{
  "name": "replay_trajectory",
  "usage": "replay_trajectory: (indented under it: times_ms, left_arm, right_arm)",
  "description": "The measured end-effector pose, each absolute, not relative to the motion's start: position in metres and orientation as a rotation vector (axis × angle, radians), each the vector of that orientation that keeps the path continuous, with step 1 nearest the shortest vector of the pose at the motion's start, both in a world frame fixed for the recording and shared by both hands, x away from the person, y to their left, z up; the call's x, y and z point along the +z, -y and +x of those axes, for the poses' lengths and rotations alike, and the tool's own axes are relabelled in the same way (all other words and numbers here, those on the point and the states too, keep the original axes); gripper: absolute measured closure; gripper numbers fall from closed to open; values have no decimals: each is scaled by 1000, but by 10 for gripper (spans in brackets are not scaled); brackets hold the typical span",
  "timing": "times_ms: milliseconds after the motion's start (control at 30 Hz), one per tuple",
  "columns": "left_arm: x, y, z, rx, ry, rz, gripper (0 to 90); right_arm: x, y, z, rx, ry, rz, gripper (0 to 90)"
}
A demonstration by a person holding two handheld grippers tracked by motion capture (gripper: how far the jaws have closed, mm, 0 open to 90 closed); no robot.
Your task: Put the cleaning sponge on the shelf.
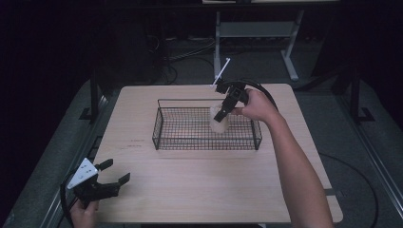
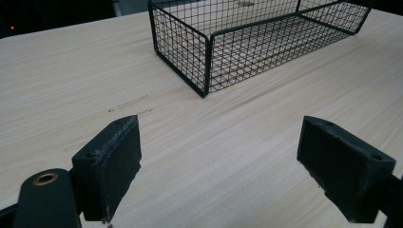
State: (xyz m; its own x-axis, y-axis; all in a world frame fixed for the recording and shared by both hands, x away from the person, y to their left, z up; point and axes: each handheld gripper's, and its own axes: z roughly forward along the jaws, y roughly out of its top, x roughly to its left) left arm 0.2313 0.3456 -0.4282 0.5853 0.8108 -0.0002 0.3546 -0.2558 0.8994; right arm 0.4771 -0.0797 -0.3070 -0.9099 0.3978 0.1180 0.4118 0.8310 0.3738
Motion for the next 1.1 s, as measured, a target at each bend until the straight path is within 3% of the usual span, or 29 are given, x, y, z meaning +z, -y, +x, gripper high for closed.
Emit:
replay_trajectory:
  times_ms: [1100]
  left_arm:
    - [-428,-344,231,591,-940,1853,139]
  right_arm:
    - [-350,77,489,-588,2947,-719,279]
